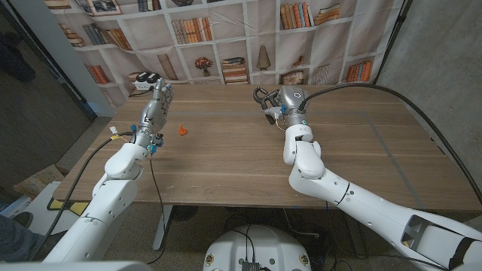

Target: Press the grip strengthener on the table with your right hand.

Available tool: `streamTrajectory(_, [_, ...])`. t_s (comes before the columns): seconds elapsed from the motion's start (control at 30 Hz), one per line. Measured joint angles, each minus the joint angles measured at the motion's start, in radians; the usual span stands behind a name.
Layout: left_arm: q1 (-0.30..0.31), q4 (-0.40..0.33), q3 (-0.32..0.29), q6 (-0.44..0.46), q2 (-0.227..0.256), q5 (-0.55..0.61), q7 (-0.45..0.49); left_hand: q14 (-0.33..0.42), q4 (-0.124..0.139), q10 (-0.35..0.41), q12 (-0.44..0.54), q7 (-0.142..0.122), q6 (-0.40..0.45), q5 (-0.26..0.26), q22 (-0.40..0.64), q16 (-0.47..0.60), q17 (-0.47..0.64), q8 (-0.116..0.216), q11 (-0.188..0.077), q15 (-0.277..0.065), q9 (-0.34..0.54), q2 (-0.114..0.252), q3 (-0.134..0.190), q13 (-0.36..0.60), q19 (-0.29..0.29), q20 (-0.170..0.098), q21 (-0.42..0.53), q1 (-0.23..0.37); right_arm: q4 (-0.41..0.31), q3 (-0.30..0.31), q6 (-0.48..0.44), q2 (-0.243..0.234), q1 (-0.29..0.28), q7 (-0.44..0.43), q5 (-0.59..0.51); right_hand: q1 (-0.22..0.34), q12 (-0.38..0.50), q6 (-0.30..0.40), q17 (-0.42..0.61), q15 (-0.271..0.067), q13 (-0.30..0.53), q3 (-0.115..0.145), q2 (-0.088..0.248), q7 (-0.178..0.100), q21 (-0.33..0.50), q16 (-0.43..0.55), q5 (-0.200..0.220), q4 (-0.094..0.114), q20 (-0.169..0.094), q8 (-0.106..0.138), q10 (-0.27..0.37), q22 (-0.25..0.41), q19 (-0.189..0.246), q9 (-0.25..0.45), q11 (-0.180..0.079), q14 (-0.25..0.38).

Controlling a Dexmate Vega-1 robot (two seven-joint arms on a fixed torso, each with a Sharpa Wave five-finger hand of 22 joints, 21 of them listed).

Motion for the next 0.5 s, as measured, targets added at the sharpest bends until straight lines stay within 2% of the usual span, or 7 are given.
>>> streamTrajectory(0.5, [-0.007,0.008,0.007,0.001,0.004,0.002,-0.010,0.000,0.000,0.000,0.000,0.000,0.000,0.000,0.000,0.000,0.000,0.000,0.000,0.000,0.000,0.009,0.000,0.000,0.000,0.000,0.000,-0.009,-0.006,-0.011,-0.011,-0.010,0.008,0.000,0.000,-0.016,-0.001,-0.009,-0.017,-0.014,-0.001,0.000,0.016,-0.016,0.006,-0.017,0.005,0.000,0.018,-0.008,-0.010,-0.021,-0.033,0.014,-0.010,-0.014])
